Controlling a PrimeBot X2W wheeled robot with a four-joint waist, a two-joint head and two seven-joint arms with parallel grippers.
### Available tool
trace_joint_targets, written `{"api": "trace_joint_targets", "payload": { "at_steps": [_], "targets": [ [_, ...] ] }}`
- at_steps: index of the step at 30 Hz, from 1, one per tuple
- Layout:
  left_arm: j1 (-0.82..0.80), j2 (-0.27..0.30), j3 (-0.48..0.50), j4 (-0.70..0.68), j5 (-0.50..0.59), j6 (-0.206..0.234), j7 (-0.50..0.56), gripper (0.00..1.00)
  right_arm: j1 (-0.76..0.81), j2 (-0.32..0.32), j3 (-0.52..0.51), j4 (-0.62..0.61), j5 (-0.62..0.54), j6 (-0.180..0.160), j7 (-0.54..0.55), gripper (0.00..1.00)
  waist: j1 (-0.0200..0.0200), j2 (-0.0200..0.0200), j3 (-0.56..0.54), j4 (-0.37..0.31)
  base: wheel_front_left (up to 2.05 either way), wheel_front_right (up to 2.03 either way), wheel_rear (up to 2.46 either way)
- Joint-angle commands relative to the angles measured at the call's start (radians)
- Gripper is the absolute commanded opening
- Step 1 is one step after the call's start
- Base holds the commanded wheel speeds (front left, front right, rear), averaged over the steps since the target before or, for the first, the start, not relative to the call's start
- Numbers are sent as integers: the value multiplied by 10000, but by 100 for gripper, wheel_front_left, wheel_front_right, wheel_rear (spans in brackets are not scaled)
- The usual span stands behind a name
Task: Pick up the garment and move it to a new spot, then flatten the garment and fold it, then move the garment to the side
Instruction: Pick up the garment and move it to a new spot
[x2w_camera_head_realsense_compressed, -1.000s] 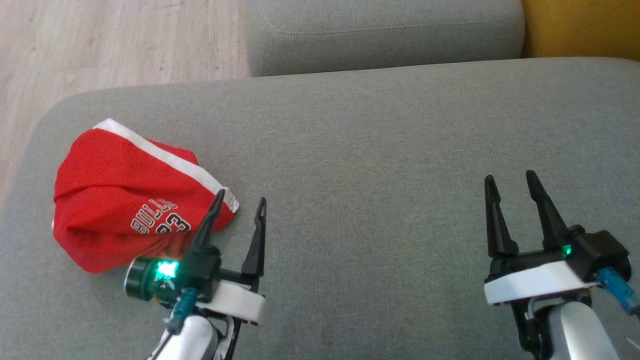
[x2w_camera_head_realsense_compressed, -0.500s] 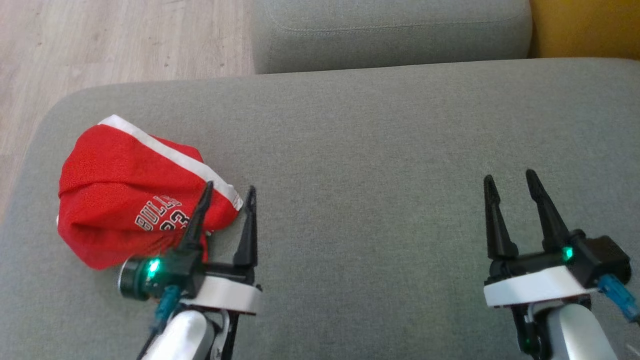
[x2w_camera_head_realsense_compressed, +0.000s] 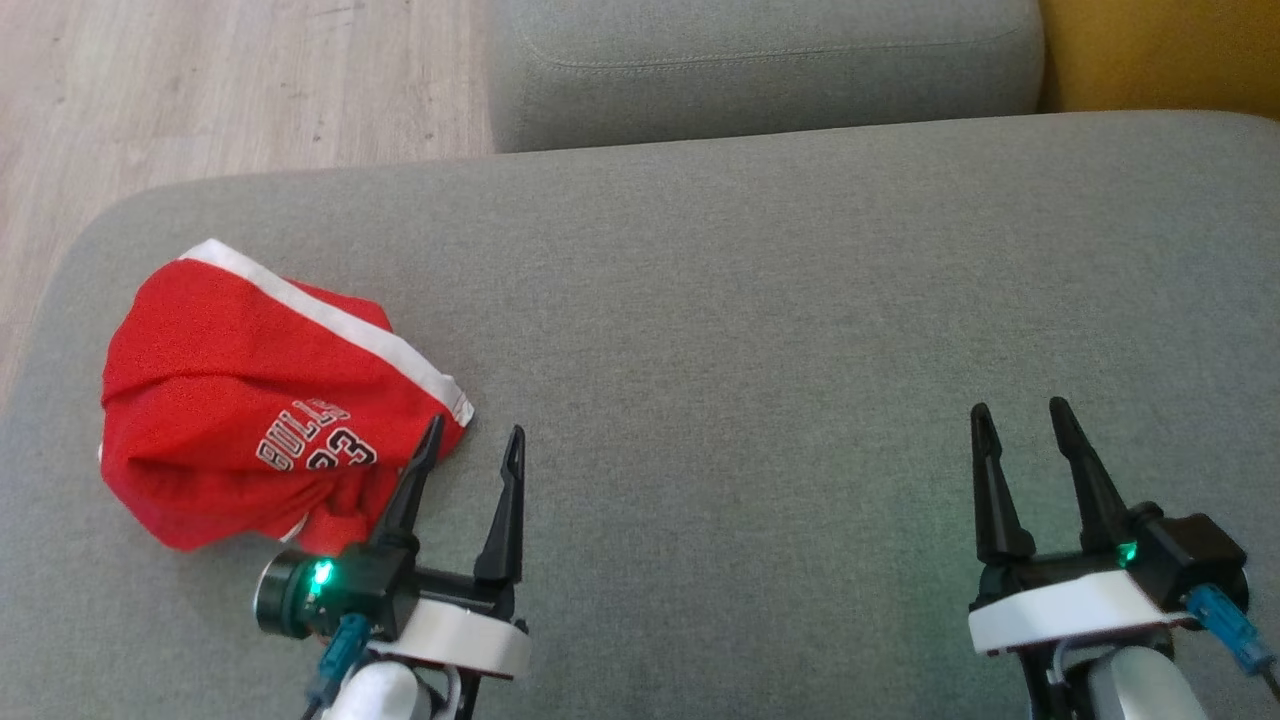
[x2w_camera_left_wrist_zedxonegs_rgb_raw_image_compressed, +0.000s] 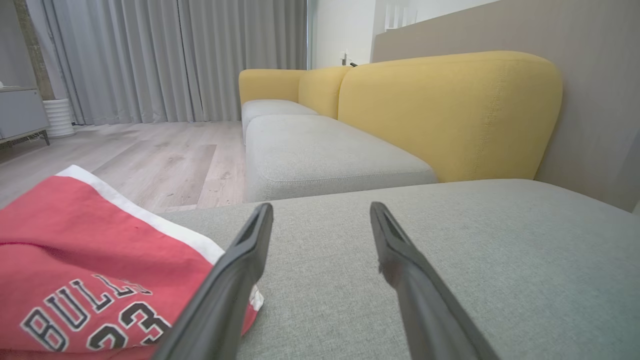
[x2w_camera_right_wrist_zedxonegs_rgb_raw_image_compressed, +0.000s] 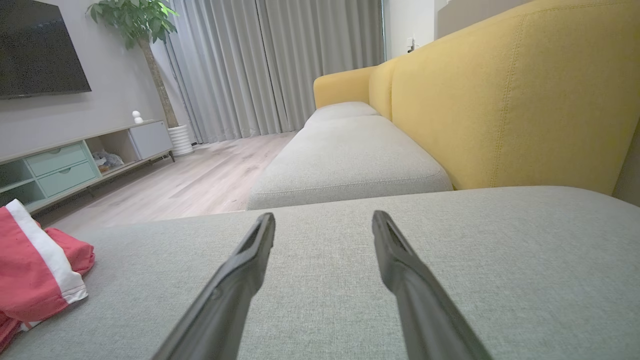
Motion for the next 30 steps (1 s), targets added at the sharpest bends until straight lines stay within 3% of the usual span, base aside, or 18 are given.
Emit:
{"api": "trace_joint_targets", "payload": {
  "at_steps": [1, 10, 30],
  "targets": [
    [-208, -79, 541, -228, 152, -101, -113, 100, -226, -79, 241, -258, -22, -7, -109, 100, 0, -1, 0, -22, 0, 0, 0],
    [-217, -427, 1095, 3, 648, -571, -113, 100, -240, -79, 235, -151, 136, -7, -109, 100, 0, -1, -60, 303, 0, 0, 0],
    [335, -607, 2282, 128, 1204, -824, -113, 100, 52, -79, 1251, -117, 288, -7, -109, 100, 0, -1, -577, 2554, 0, 0, 0]
  ]
}}
